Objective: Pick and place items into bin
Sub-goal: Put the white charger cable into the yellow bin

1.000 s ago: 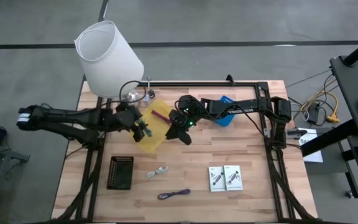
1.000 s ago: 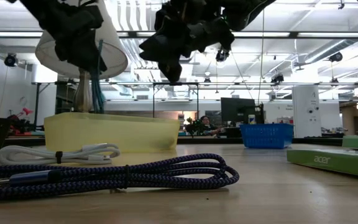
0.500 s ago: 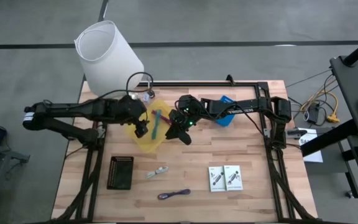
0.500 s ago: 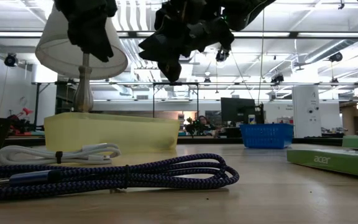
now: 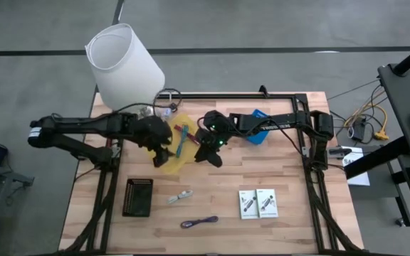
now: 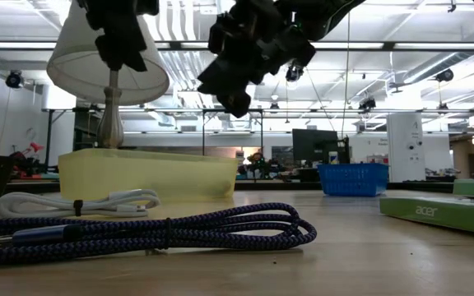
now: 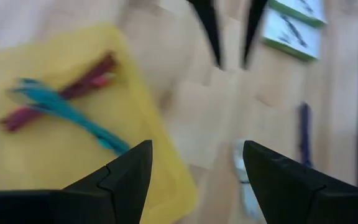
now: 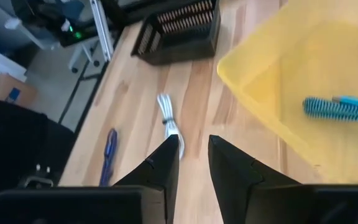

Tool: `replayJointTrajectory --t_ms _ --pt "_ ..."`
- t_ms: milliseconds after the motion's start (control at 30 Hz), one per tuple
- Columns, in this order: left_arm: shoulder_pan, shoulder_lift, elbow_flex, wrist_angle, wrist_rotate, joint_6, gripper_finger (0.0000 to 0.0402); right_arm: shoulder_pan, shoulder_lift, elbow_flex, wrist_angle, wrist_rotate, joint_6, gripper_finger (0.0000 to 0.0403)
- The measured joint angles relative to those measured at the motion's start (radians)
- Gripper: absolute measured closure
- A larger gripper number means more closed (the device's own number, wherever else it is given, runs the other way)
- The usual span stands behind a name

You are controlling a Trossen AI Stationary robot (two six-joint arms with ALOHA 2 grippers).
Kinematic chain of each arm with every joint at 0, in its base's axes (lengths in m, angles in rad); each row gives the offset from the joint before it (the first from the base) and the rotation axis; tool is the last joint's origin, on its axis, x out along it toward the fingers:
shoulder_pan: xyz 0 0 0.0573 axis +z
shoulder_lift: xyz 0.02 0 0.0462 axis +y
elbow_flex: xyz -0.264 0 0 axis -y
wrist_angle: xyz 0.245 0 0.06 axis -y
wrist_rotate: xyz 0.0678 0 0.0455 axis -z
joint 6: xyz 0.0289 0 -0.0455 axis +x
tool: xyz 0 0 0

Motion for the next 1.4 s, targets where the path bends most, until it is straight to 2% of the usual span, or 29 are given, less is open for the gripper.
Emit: replayJointTrajectory --t_ms 100,400,533,733,1067,1400 --pt "-0.038 0.033 -0.01 0.032 0.057 0.005 0.0166 0.0 -0.002 0.0 -0.066 -0.001 -0.043 0.032" --pt "-0.157 0.229 -0.013 0.029 0.105 0.01 0.0166 0.0 -0.003 0.0 -0.275 0.0 -0.149 0.0317" --pt "-0.204 0.314 -0.013 0.031 0.158 0.003 0.0166 0.0 -0.003 0.0 -0.316 0.0 -0.161 0.0324" --pt "-0.285 0.406 -0.011 0.045 0.166 -0.012 0.0166 0.0 -0.004 0.0 -0.37 0.001 -0.21 0.0334" --pt "-0.341 0.426 -0.01 0.081 0.186 -0.227 0.0166 -0.002 -0.005 0.0 -0.507 0.025 -0.341 0.0326" --pt "-0.371 0.511 -0.014 0.142 0.18 -0.262 0.0166 -0.002 -0.001 -0.001 -0.508 0.027 -0.384 0.0337"
